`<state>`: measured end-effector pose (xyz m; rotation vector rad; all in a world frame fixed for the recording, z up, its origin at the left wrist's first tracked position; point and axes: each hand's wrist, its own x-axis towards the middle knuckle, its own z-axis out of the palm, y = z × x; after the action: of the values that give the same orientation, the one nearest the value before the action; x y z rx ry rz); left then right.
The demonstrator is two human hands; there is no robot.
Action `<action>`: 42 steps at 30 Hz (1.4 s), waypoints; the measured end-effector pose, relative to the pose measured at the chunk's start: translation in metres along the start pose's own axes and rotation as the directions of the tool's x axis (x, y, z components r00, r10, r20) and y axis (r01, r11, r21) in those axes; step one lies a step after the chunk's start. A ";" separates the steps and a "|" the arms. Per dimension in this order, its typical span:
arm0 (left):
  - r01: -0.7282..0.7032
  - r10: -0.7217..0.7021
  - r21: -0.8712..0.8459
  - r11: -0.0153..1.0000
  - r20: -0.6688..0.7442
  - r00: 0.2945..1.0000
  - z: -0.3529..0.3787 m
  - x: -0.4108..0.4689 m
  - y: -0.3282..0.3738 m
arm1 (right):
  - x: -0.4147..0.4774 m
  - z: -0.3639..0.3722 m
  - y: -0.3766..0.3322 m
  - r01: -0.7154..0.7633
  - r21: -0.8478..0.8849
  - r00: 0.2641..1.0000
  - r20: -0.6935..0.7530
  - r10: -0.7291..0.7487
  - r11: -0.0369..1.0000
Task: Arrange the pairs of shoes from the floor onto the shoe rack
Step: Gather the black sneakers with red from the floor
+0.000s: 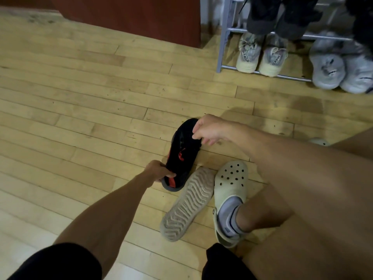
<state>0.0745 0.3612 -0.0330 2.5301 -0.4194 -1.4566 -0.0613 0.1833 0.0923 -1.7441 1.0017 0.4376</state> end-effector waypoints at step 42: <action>-0.776 0.779 -0.089 0.624 0.152 0.608 0.131 -0.369 0.390 | -0.337 -0.245 0.209 0.481 0.526 0.775 -0.629 -0.059 0.702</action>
<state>-0.2724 0.1148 0.3193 1.7591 -1.3373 -1.2665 -0.4648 0.0784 0.3003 -1.3161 1.0839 -0.6563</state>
